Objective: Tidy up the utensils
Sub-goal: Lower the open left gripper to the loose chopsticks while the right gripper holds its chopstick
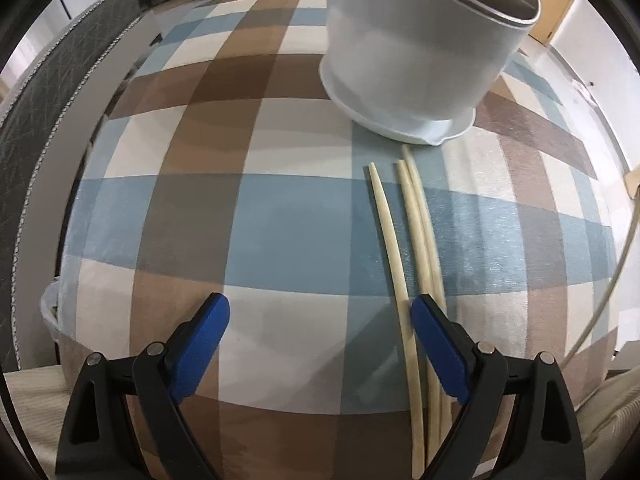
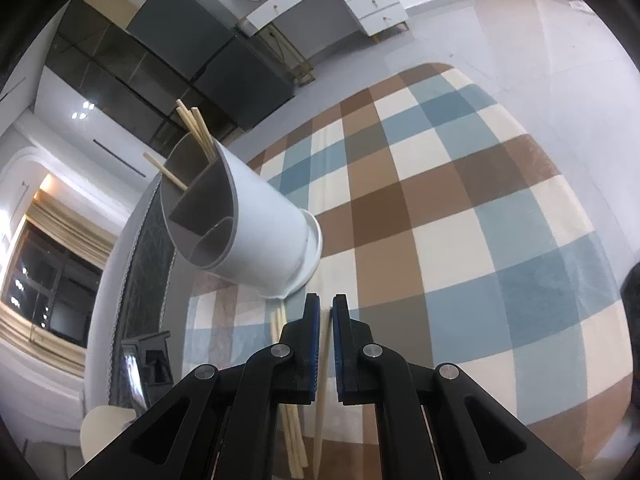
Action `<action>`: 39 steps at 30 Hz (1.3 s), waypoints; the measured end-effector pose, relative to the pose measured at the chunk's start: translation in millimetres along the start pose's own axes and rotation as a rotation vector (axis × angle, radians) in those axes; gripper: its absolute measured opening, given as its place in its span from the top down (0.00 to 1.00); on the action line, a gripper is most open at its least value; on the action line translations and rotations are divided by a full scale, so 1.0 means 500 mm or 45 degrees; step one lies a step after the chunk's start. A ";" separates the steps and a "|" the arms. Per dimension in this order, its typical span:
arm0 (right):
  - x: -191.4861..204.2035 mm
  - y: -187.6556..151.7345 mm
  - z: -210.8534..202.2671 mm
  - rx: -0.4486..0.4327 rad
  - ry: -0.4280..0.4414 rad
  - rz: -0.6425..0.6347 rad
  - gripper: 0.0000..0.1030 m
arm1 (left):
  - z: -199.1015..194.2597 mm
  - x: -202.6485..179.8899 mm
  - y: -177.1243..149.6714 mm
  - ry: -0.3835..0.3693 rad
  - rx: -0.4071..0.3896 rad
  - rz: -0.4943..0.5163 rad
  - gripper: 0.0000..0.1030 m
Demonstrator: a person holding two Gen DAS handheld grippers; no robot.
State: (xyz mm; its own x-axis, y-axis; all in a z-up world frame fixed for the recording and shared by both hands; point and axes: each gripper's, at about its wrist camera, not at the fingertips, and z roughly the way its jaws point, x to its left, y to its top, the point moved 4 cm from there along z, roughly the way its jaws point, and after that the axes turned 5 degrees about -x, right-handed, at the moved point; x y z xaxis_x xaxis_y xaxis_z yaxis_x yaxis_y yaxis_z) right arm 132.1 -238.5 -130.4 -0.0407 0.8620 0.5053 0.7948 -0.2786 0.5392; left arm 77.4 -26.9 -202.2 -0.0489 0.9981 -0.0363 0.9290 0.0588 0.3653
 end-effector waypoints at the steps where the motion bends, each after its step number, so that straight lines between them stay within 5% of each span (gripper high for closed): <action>1: 0.003 0.000 -0.002 -0.006 -0.002 -0.013 0.94 | 0.000 -0.002 -0.002 0.011 -0.002 0.021 0.13; 11: 0.007 0.002 -0.012 -0.038 0.018 -0.029 0.94 | 0.005 0.001 0.013 0.022 -0.009 -0.023 0.14; 19: -0.003 0.005 -0.013 -0.038 0.019 0.001 0.94 | 0.014 -0.025 0.072 -0.001 -0.015 0.030 0.37; 22: -0.009 0.005 -0.016 -0.038 0.015 0.003 0.94 | 0.021 -0.034 0.096 -0.001 -0.025 0.022 0.52; 27: -0.022 0.010 -0.015 -0.040 -0.002 0.016 0.94 | 0.023 -0.059 0.123 -0.028 -0.075 -0.005 0.95; 28: -0.024 0.011 -0.014 -0.041 -0.005 0.017 0.94 | 0.020 -0.056 0.120 -0.046 -0.078 -0.002 0.98; 33: -0.020 0.010 -0.014 -0.052 -0.023 -0.007 0.94 | -0.010 -0.062 0.122 -0.136 -0.143 0.001 1.00; 39: 0.045 0.002 -0.049 -0.158 -0.016 -0.201 0.94 | -0.140 -0.051 0.113 -0.232 -0.382 0.007 1.00</action>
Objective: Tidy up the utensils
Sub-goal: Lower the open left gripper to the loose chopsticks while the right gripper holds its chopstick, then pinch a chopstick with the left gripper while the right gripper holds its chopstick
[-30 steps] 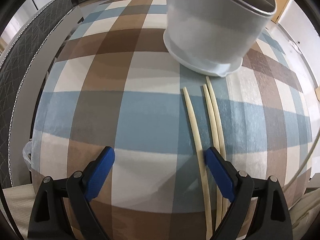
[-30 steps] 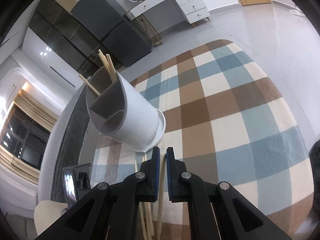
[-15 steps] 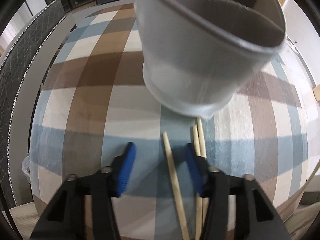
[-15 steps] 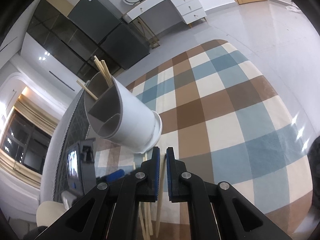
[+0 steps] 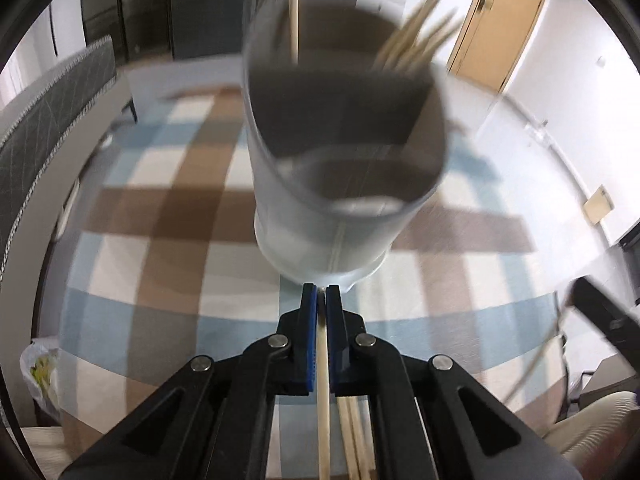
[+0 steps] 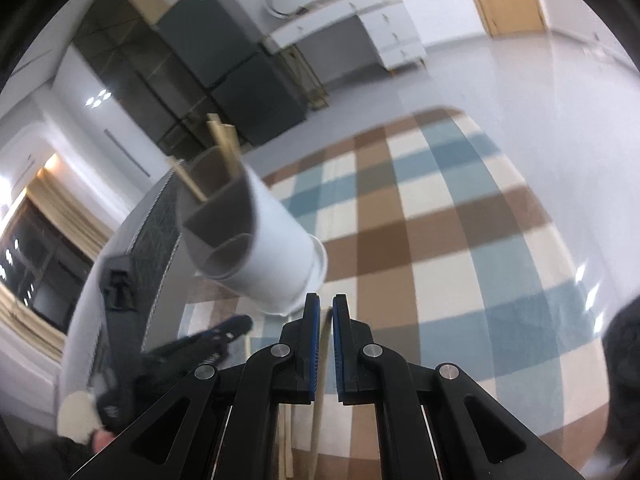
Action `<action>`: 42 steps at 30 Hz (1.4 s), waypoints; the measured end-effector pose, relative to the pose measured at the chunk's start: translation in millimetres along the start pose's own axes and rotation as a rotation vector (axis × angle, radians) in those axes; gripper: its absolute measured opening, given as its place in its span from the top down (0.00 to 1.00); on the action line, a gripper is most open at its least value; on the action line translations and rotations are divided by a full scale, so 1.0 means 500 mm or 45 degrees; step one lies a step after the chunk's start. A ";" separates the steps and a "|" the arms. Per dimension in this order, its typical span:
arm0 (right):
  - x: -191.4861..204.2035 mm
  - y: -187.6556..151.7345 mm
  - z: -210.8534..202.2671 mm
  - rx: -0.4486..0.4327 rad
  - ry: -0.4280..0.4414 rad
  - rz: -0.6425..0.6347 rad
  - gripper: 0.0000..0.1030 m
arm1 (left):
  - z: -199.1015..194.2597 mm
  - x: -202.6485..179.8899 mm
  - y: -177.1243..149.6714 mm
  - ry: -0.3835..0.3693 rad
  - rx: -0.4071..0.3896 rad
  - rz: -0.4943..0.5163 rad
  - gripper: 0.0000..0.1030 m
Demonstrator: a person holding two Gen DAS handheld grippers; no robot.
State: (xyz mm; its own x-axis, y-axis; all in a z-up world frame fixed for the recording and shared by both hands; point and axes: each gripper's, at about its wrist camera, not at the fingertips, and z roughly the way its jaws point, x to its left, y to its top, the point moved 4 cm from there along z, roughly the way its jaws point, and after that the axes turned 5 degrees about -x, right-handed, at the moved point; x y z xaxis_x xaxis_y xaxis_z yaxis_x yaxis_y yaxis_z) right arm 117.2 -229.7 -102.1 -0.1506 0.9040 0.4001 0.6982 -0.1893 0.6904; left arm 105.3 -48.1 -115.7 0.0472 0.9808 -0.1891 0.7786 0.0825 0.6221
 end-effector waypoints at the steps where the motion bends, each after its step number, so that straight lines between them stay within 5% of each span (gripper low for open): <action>1: 0.008 -0.001 -0.005 -0.013 0.002 -0.021 0.94 | -0.025 0.002 0.003 -0.024 -0.047 -0.005 1.00; 6: 0.037 -0.017 -0.040 -0.081 -0.024 -0.092 0.94 | -0.114 -0.026 0.004 -0.097 -0.200 0.010 1.00; 14: 0.079 -0.031 -0.090 -0.188 -0.074 -0.171 0.95 | -0.153 -0.002 0.006 -0.123 -0.241 0.027 1.00; 18: 0.089 -0.037 -0.102 -0.202 -0.087 -0.170 0.95 | -0.128 0.009 -0.010 -0.178 -0.082 -0.007 1.00; 20: 0.086 -0.036 -0.109 -0.209 -0.086 -0.142 0.95 | -0.109 0.016 -0.024 -0.120 -0.025 -0.012 0.99; 24: 0.078 -0.035 -0.110 -0.212 -0.077 -0.111 0.95 | -0.034 0.040 -0.056 -0.080 0.144 -0.066 0.59; 31: 0.039 -0.029 -0.079 -0.160 -0.061 -0.018 0.95 | 0.090 0.052 -0.072 0.000 0.325 -0.085 0.57; 42: -0.009 -0.007 -0.026 -0.117 -0.072 0.024 0.94 | 0.178 0.033 -0.027 0.205 0.341 0.068 0.57</action>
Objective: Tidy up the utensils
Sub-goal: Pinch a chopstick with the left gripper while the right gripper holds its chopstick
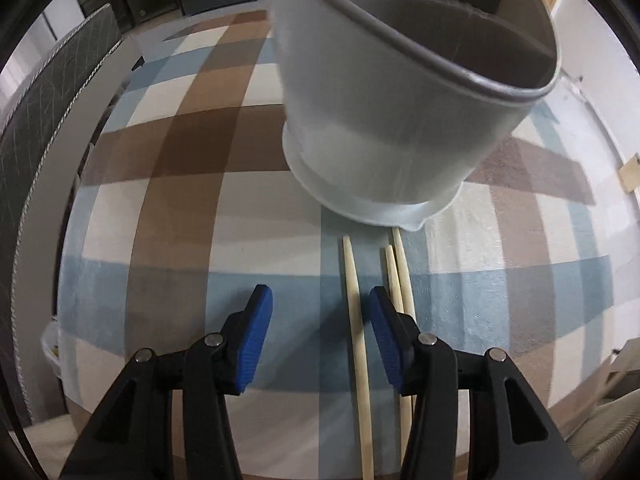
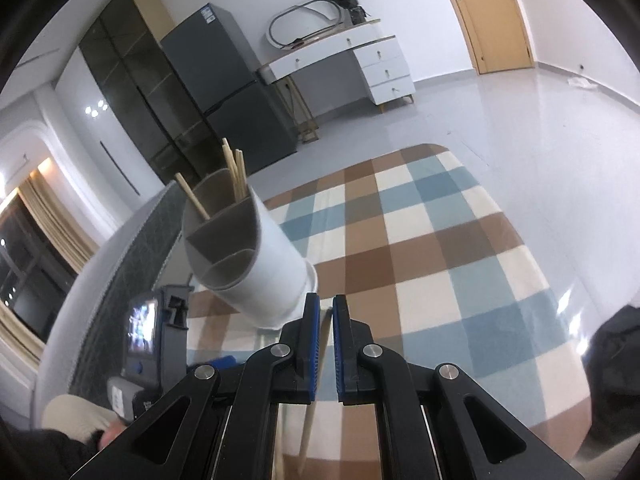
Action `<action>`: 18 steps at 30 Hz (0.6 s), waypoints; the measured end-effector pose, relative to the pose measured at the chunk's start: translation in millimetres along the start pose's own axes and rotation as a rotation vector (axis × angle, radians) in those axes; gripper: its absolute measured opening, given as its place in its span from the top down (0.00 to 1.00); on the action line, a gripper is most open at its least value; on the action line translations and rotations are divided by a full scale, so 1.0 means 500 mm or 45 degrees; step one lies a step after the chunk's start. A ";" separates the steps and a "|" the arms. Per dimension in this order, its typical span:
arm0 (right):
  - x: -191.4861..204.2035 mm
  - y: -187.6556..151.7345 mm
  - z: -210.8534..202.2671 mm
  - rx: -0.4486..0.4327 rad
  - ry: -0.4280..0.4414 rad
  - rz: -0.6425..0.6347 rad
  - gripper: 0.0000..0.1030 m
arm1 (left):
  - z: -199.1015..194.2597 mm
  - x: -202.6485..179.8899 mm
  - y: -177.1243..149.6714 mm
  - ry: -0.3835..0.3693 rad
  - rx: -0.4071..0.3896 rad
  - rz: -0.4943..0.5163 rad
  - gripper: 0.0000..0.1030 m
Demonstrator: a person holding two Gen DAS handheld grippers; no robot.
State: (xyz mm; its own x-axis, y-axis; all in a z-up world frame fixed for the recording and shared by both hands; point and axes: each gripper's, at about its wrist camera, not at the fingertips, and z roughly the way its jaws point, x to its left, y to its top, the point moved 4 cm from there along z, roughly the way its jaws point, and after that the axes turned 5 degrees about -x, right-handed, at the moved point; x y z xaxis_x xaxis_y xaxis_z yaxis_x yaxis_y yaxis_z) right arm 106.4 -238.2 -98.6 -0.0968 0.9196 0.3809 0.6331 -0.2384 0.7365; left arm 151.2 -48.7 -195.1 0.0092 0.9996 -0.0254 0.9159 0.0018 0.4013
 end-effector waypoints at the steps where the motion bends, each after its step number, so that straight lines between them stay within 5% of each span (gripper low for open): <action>1: -0.001 0.001 0.003 0.003 0.003 0.004 0.94 | 0.002 -0.003 0.004 -0.006 0.007 0.004 0.57; 4: -0.007 0.005 0.008 0.012 0.018 0.036 0.94 | 0.002 -0.008 0.009 -0.008 0.003 -0.013 0.63; 6: -0.009 0.008 0.008 0.013 0.028 0.051 0.94 | 0.000 -0.012 0.012 -0.032 -0.022 -0.002 0.97; 12: -0.015 0.012 0.006 0.011 0.027 0.063 0.94 | -0.014 -0.004 0.012 -0.111 -0.033 -0.036 0.99; 18: -0.008 0.009 -0.016 -0.015 0.036 0.052 0.94 | -0.161 0.005 0.003 -0.217 -0.315 -0.048 0.99</action>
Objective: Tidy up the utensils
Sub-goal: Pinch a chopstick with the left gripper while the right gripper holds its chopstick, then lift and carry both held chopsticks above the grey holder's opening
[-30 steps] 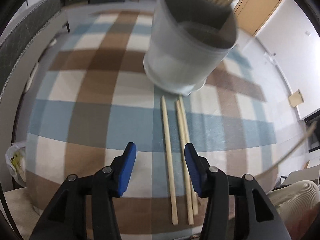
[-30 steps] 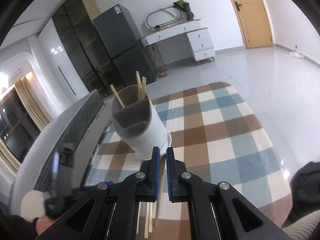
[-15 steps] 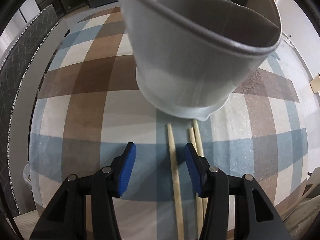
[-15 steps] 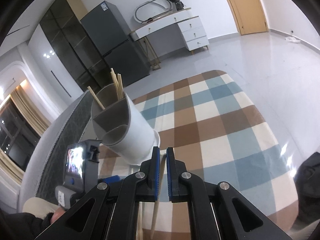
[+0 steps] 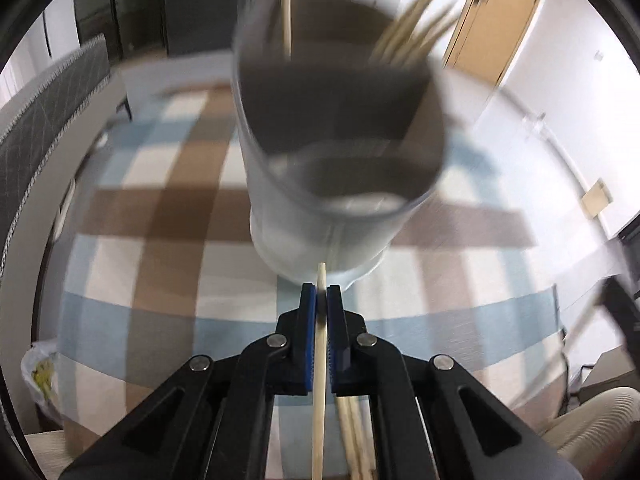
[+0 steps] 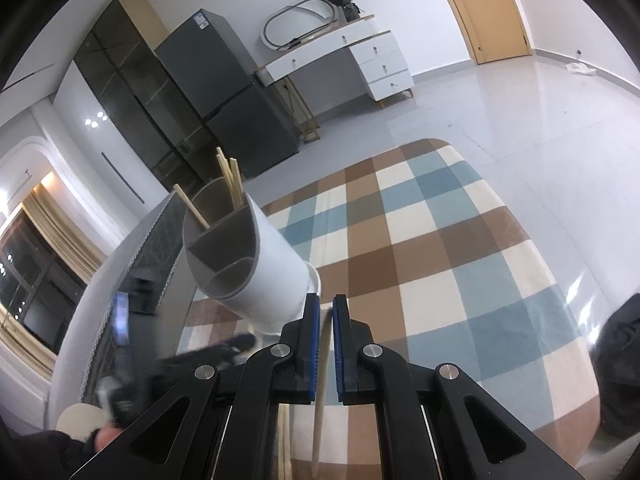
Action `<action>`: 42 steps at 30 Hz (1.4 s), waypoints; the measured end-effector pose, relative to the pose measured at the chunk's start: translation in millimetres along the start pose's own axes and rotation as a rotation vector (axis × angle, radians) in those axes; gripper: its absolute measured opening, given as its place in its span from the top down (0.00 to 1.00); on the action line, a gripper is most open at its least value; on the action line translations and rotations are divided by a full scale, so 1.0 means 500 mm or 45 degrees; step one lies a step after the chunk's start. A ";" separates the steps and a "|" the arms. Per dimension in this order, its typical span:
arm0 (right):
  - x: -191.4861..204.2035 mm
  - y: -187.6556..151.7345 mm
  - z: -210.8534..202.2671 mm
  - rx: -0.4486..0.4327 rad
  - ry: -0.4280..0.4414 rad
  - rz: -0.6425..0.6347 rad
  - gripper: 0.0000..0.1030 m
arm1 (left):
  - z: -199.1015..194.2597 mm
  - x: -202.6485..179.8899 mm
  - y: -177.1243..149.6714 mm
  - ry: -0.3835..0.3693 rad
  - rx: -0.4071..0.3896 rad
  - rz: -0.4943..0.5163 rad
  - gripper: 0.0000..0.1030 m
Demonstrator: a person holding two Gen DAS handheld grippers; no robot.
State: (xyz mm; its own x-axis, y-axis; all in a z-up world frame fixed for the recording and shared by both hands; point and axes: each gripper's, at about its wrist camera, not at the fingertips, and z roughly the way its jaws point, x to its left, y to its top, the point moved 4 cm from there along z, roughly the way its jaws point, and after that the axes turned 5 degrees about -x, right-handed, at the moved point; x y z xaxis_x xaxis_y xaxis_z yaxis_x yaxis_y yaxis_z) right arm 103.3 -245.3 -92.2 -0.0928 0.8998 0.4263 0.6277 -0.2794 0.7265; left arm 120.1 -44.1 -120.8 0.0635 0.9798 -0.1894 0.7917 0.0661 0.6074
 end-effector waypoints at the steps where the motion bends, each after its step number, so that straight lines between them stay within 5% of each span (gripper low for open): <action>1: 0.004 0.000 -0.004 -0.009 0.003 -0.008 0.94 | -0.039 0.000 0.002 -0.025 -0.069 -0.008 0.99; 6: 0.045 -0.007 -0.034 -0.063 0.013 -0.122 0.95 | -0.143 -0.012 -0.017 -0.062 -0.224 0.017 0.99; 14: 0.124 -0.024 -0.066 -0.128 0.007 -0.327 0.95 | -0.191 -0.024 -0.025 -0.095 -0.283 0.052 1.00; 25: 0.144 -0.003 -0.095 -0.183 -0.029 -0.332 0.95 | -0.259 -0.030 0.007 -0.151 -0.374 0.109 1.00; 42: 0.275 0.239 -0.106 -0.338 0.143 -0.434 0.95 | -0.328 -0.030 0.228 -0.238 -0.489 0.091 1.00</action>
State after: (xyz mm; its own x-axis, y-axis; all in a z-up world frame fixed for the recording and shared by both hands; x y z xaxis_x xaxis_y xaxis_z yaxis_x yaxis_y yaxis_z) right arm 124.8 -172.7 81.6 -0.3524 0.9176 0.1836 0.3281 -0.0626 0.9426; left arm 109.8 -20.5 77.8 0.2467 0.9358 -0.2517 0.4998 0.0996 0.8604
